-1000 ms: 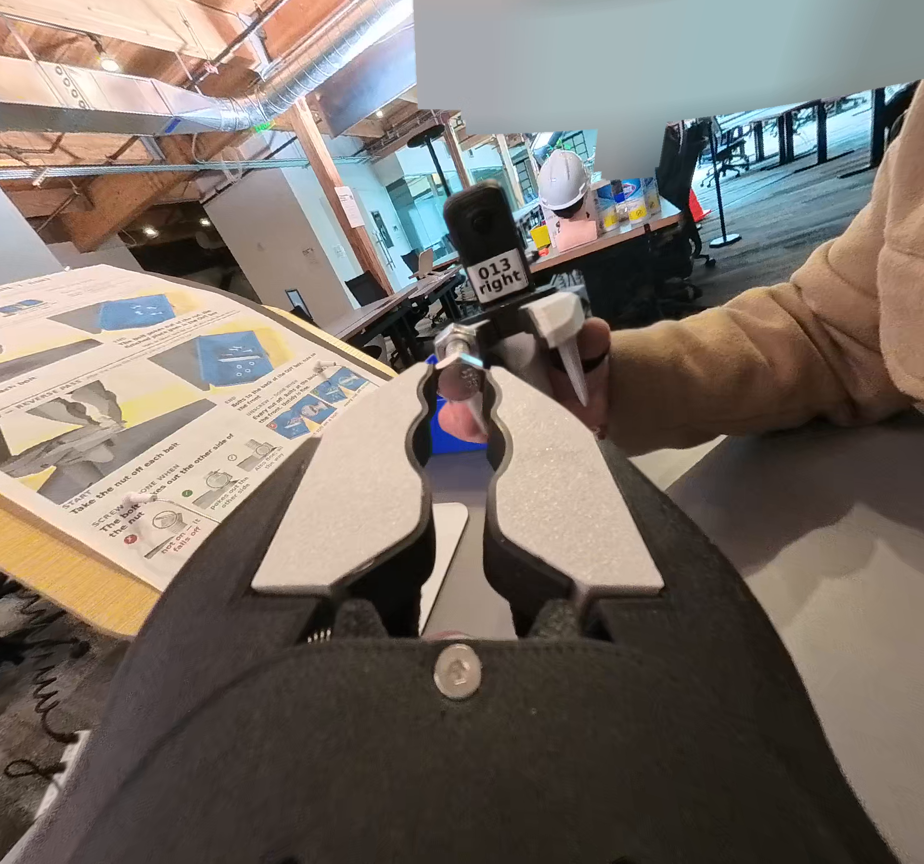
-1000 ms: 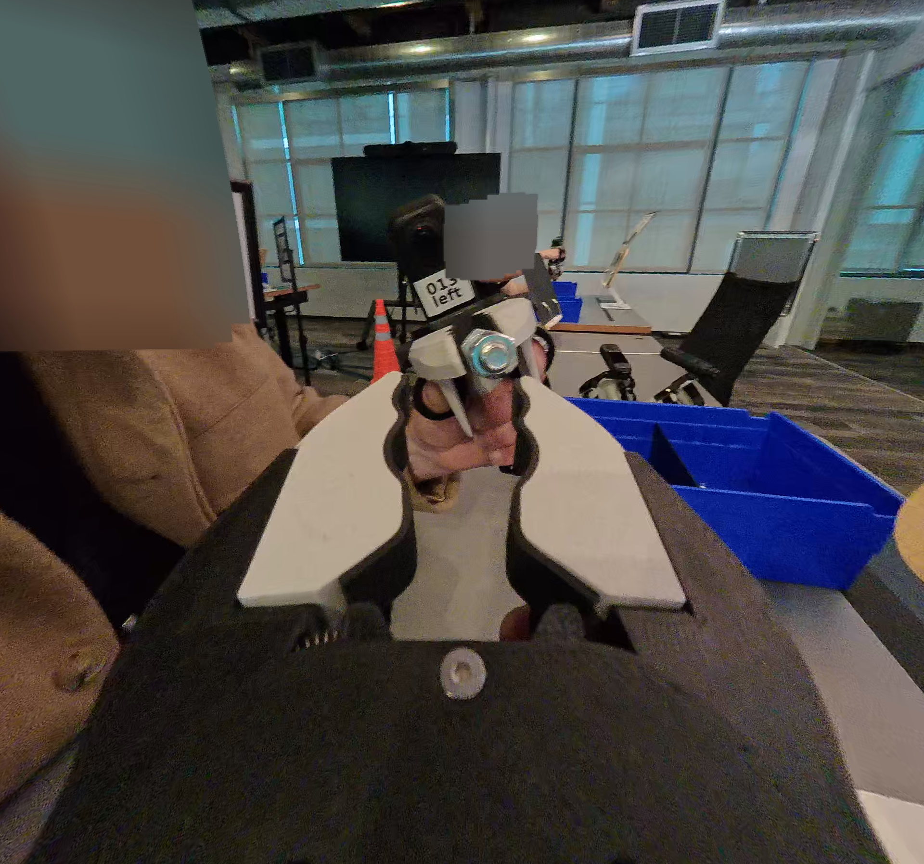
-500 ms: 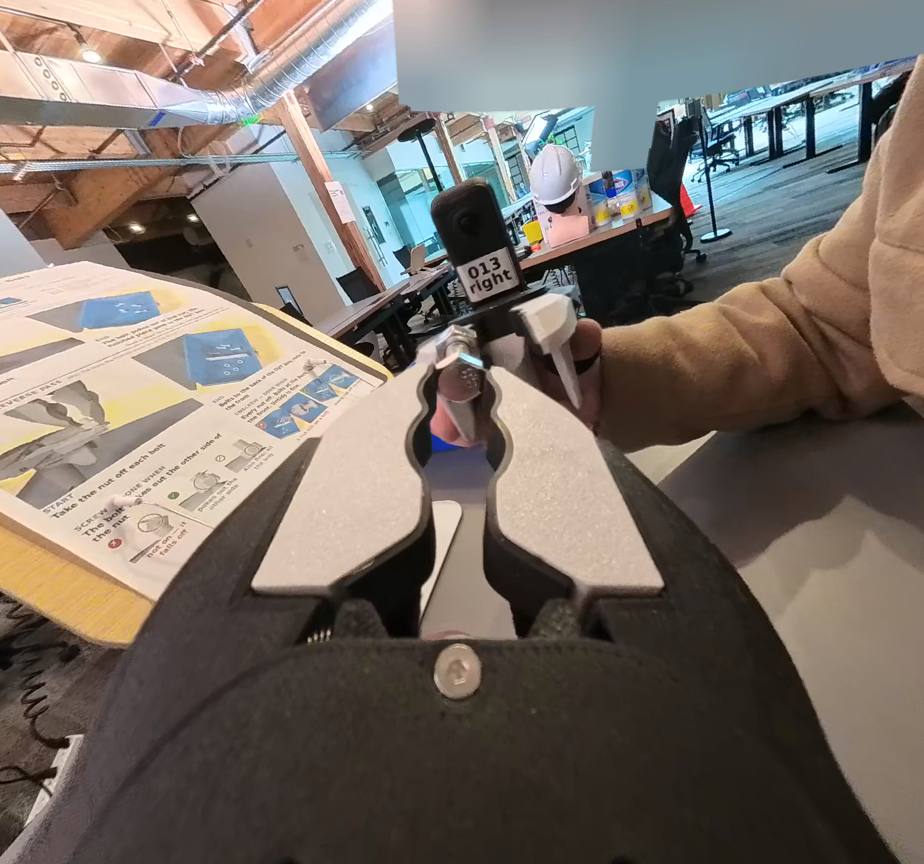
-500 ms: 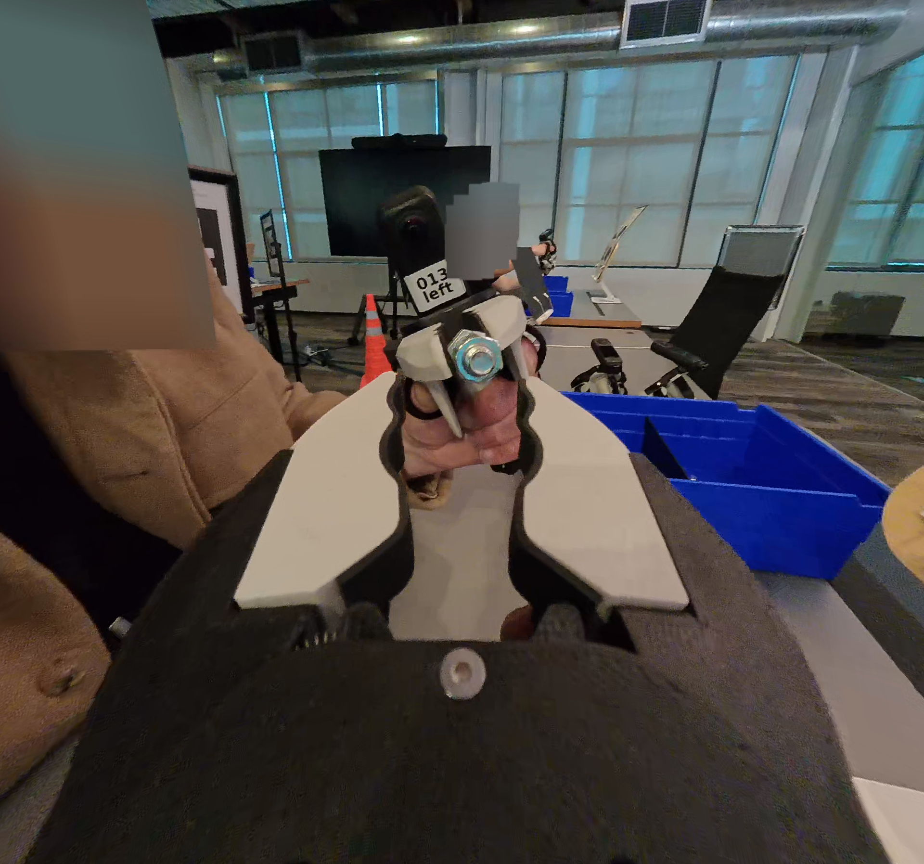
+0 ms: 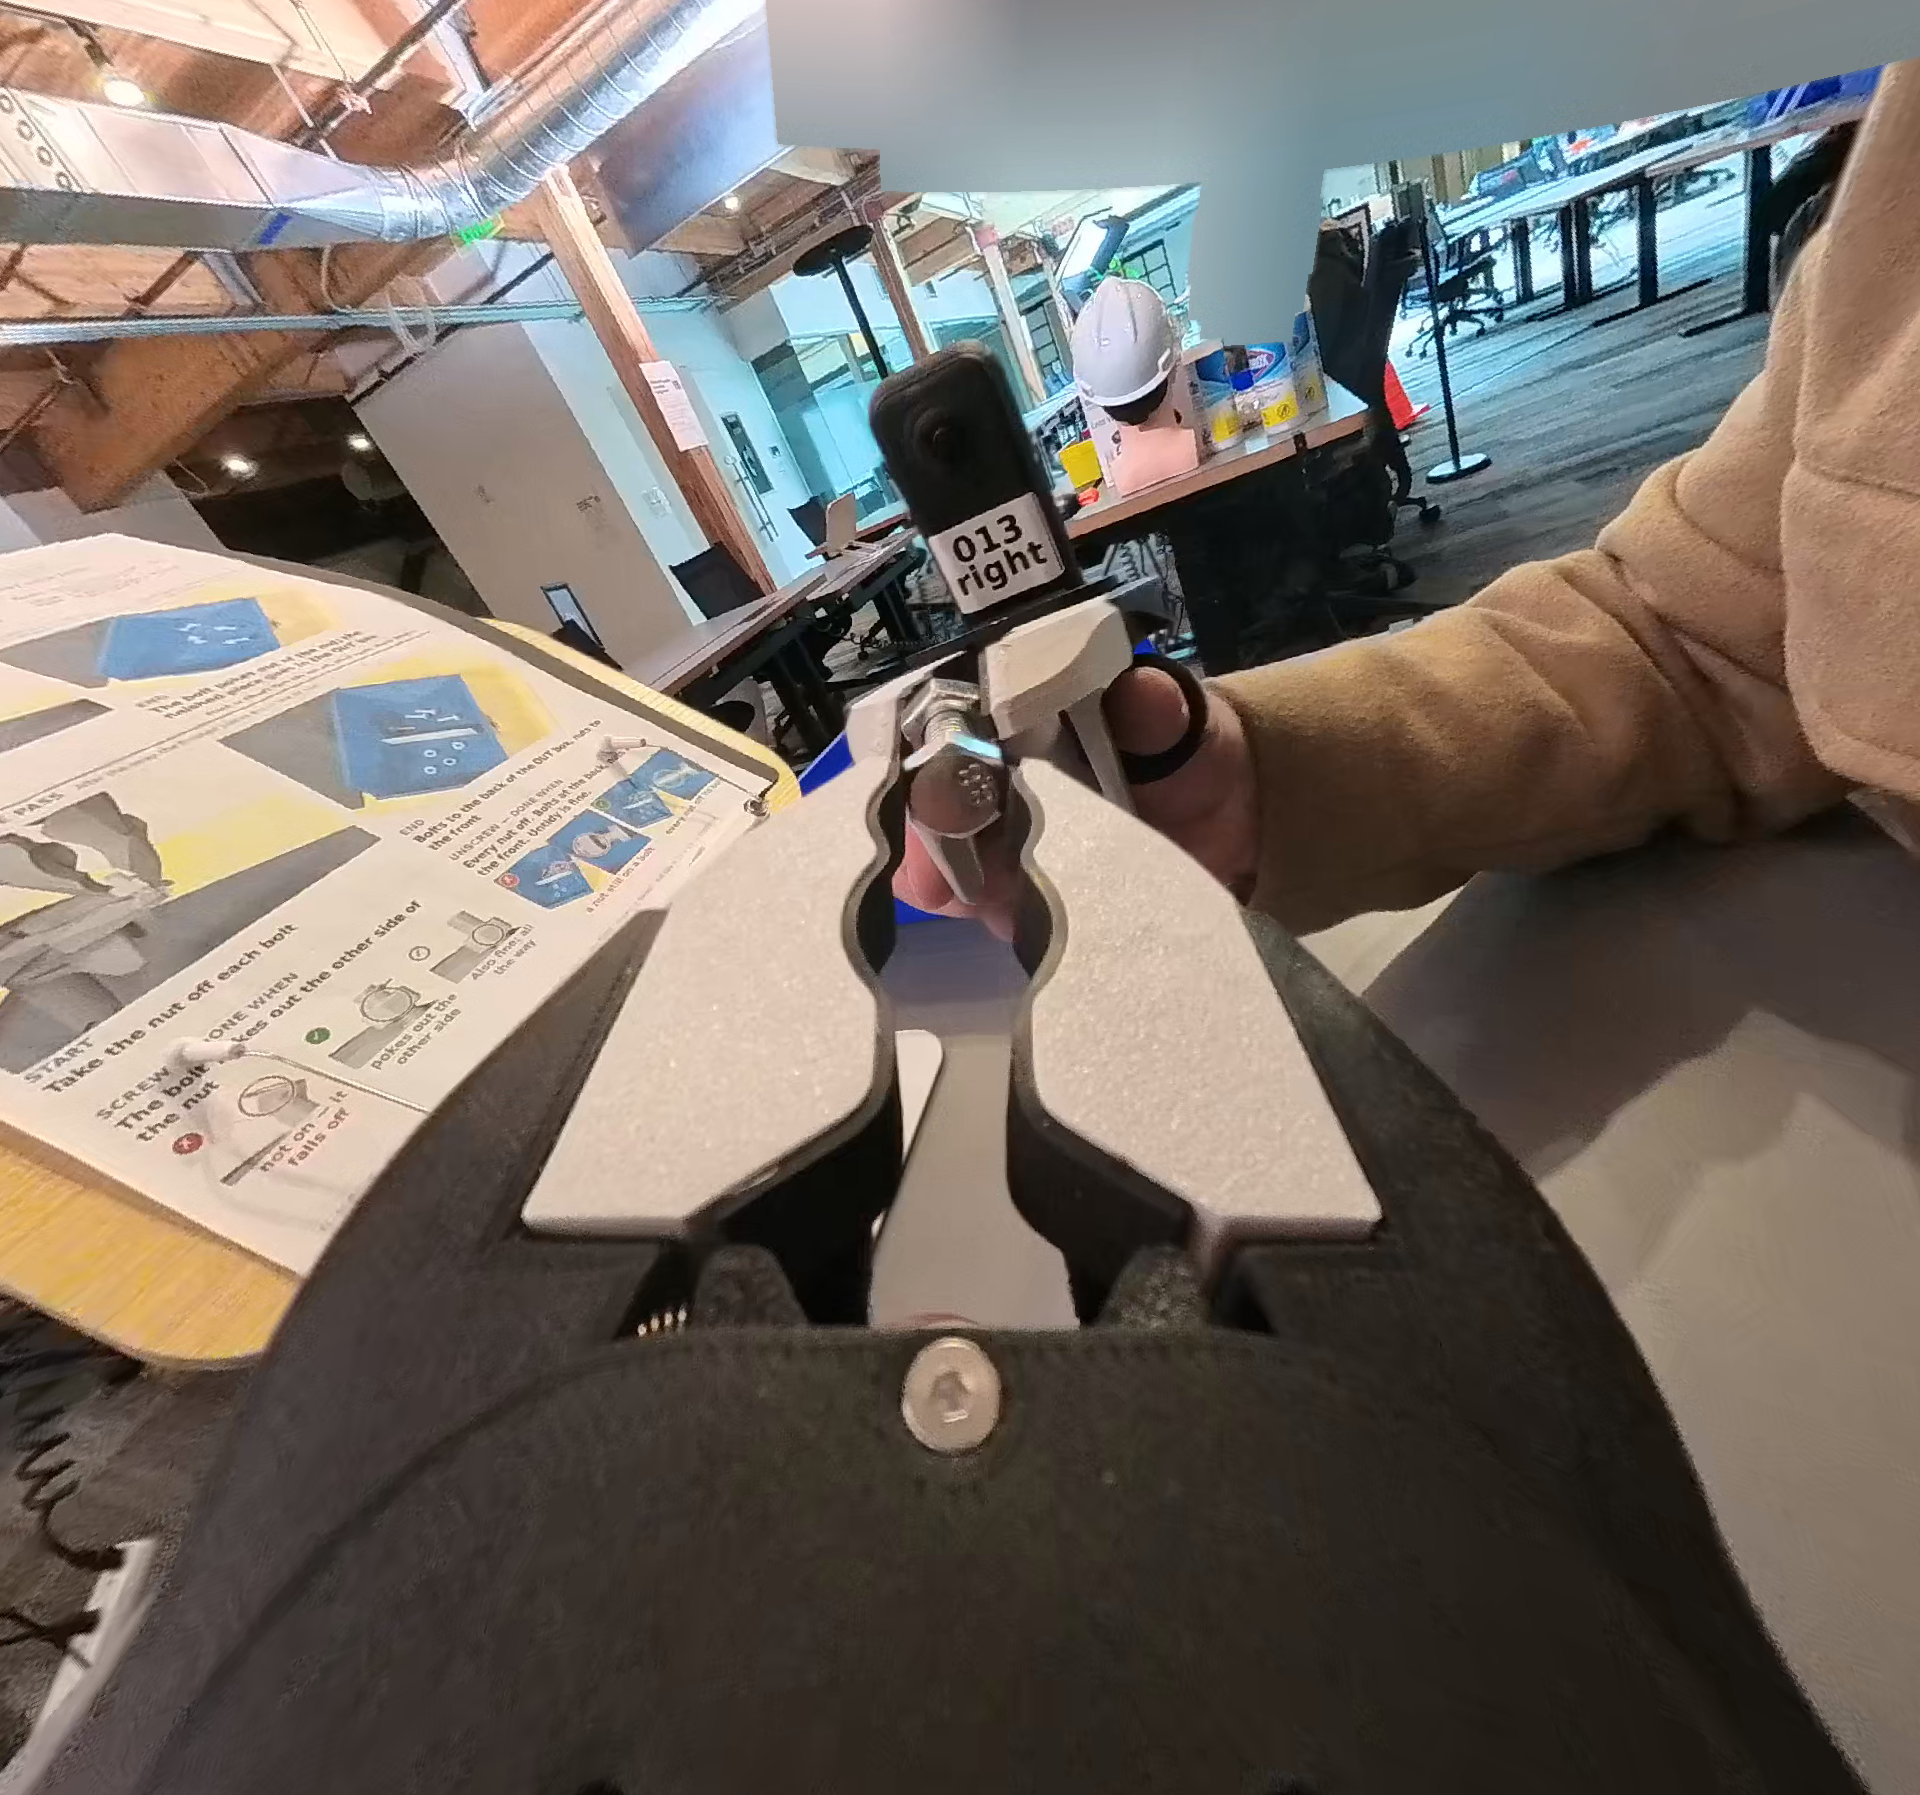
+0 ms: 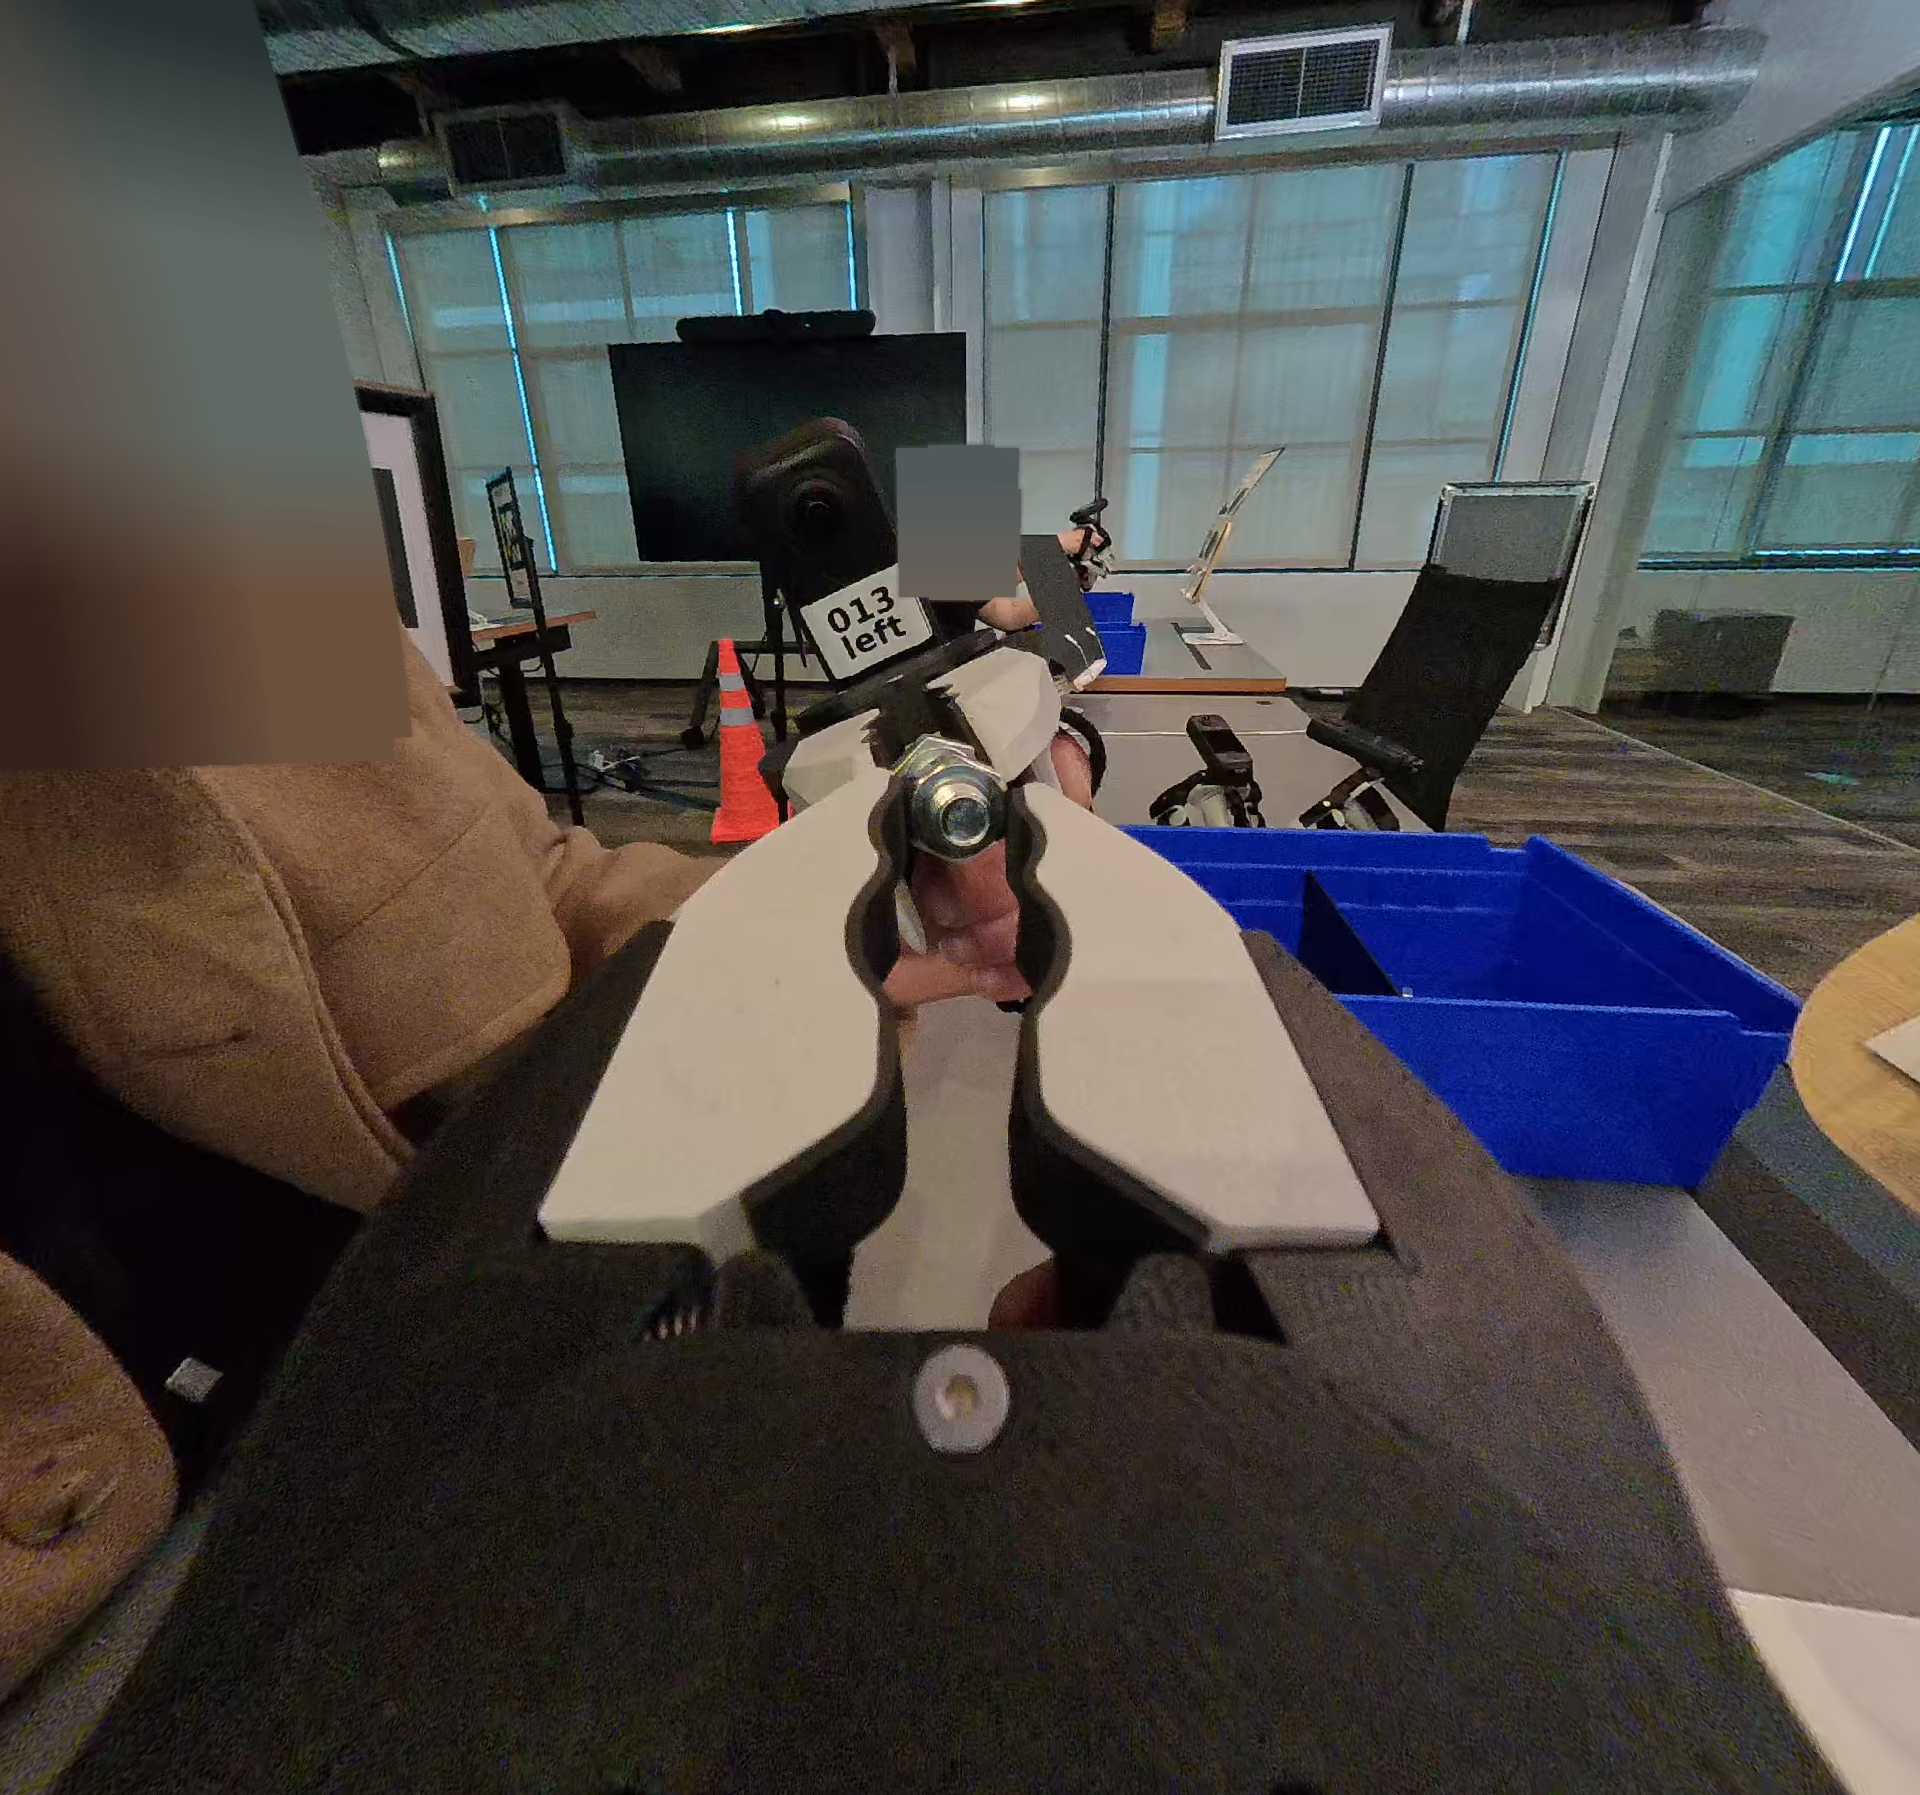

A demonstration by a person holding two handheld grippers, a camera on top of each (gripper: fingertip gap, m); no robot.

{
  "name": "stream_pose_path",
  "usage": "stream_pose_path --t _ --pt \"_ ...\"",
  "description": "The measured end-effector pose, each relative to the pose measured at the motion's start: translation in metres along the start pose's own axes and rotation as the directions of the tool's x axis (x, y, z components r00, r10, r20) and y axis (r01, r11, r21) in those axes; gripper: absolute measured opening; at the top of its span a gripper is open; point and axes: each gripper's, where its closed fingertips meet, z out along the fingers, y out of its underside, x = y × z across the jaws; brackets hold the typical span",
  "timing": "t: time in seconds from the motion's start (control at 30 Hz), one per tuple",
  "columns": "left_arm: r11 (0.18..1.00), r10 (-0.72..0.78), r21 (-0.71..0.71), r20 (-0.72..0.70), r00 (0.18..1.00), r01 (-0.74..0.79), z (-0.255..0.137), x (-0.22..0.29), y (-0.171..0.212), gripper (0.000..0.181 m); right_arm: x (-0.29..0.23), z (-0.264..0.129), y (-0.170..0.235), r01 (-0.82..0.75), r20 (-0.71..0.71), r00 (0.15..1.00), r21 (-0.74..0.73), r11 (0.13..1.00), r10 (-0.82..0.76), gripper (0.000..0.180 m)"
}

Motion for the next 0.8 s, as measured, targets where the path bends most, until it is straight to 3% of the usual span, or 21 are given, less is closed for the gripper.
stream_pose_path --t 0.07,0.17,0.23,0.3,0.37,0.4,0.63,0.8 --pt "0.999 -0.029 0.02 0.0 1.0 0.029 -0.001 0.0 -0.002 0.019 0.002 -0.001 0.0 -0.001 -0.011 1.0 -0.006 1.0 0.001 0.018" --pt "0.998 -0.051 0.037 0.028 0.998 0.05 -0.003 -0.007 -0.005 0.049 0.009 -0.007 -0.002 0.057 -0.064 0.996 -0.048 0.997 -0.06 0.018" --pt "0.997 -0.058 0.047 0.059 0.997 0.055 -0.006 -0.013 -0.007 0.059 0.009 -0.012 -0.009 0.083 -0.081 0.993 -0.049 0.995 -0.086 0.018" --pt "0.999 -0.044 0.03 0.06 0.997 0.042 -0.009 -0.013 -0.004 0.05 0.011 -0.021 -0.019 0.118 -0.106 0.987 -0.06 0.991 -0.123 0.018" --pt "1.0 -0.002 0.006 0.041 0.999 0.002 -0.011 -0.011 -0.001 0.01 0.016 -0.035 -0.032 0.161 -0.159 0.972 -0.088 0.983 -0.174 0.018" --pt "1.0 0.009 -0.003 0.04 0.999 -0.009 -0.012 -0.011 -0.001 0.0 0.018 -0.045 -0.04 0.183 -0.19 0.961 -0.109 0.977 -0.201 0.018" --pt "0.999 -0.048 -0.004 0.116 0.992 0.049 -0.019 -0.03 0.006 0.0 0.044 -0.157 -0.078 0.249 -0.453 0.788 -0.384 0.889 -0.416 0.018" --pt "0.998 -0.054 -0.024 0.12 0.991 0.057 -0.016 -0.031 0.012 0.0 0.081 -0.27 -0.072 0.071 -0.632 0.537 -0.626 0.777 -0.559 0.018"
